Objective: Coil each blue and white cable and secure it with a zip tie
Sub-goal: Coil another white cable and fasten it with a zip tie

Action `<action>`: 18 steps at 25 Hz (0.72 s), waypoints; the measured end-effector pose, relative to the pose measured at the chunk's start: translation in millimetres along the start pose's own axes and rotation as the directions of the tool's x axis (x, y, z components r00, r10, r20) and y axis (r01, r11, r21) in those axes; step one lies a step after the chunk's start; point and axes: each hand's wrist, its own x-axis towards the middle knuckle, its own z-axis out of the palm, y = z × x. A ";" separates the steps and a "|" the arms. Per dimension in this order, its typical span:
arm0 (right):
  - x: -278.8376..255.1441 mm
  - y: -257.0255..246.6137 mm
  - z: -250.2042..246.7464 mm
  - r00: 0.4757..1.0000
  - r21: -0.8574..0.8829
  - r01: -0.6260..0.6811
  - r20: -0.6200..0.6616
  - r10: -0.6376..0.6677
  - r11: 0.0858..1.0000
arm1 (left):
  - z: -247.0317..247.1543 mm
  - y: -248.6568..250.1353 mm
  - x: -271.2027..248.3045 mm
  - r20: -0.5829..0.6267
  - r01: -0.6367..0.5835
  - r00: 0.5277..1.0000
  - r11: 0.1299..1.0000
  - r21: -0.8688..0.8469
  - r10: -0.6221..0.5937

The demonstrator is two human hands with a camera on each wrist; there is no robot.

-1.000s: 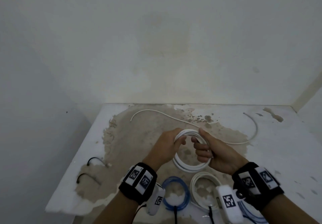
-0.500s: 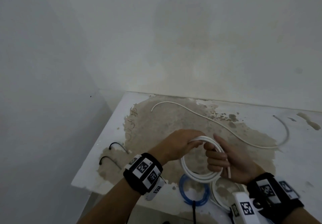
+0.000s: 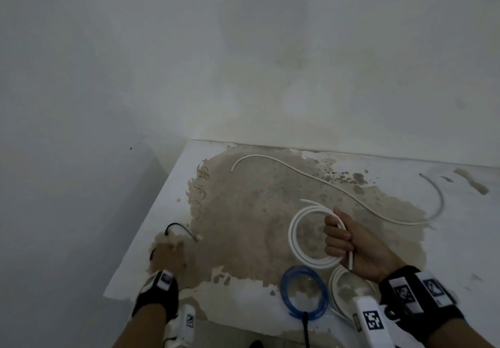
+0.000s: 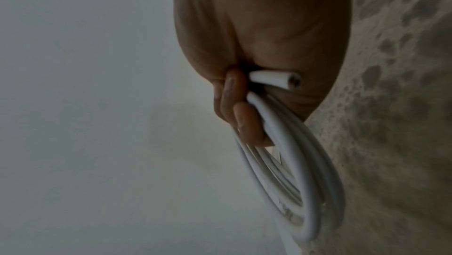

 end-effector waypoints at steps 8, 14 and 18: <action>-28.3 -2.9 -10.4 0.989 -0.084 0.050 -0.133 -0.061 0.995 | 20.2 -45.0 34.8 0.018 0.145 0.988 0.955 0.259 -0.155; -33.9 -13.9 -11.8 0.984 -0.132 0.077 -0.152 -0.096 0.988 | 16.3 34.5 -47.2 -0.156 -0.363 0.931 0.887 -0.286 0.331; -34.2 -24.1 -5.1 0.969 -0.233 0.118 -0.185 -0.163 0.965 | 23.1 125.1 -112.7 0.188 -0.472 0.766 0.736 -0.486 0.615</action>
